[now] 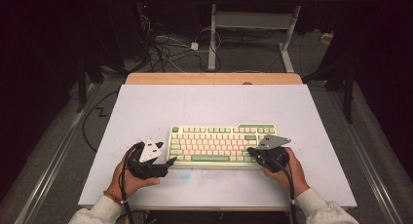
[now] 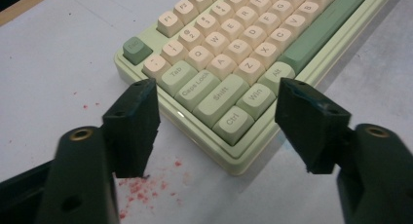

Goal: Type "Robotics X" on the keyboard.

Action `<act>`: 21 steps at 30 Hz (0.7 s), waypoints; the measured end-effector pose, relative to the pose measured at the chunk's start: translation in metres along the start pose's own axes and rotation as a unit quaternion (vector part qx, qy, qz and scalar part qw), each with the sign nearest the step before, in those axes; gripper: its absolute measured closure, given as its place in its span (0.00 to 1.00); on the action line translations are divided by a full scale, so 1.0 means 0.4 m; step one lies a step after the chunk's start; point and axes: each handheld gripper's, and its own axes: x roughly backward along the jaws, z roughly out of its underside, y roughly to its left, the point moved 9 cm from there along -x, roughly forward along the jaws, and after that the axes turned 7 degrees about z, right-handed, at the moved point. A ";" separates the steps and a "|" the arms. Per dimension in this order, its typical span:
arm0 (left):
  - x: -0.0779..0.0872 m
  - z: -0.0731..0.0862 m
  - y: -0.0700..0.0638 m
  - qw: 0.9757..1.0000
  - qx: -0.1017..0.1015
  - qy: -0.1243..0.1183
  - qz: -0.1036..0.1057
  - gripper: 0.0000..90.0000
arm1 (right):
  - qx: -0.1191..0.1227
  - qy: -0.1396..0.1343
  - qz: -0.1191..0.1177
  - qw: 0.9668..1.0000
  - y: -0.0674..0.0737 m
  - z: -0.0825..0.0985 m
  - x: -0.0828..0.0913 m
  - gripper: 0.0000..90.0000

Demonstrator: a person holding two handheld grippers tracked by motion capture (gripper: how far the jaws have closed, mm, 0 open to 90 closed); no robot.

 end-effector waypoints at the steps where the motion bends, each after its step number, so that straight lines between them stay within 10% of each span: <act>1: -0.004 -0.005 0.001 1.000 0.000 0.000 0.001 0.42 | 0.000 0.000 0.001 1.000 0.000 0.000 0.000 1.00; 11: -0.039 -0.072 0.010 1.000 -0.003 0.003 0.026 0.91 | -0.001 -0.002 0.003 1.000 0.001 0.001 0.000 1.00; 21: -0.086 -0.118 -0.003 0.998 -0.016 0.024 0.048 0.97 | 0.002 -0.004 0.006 1.000 0.002 0.001 0.000 1.00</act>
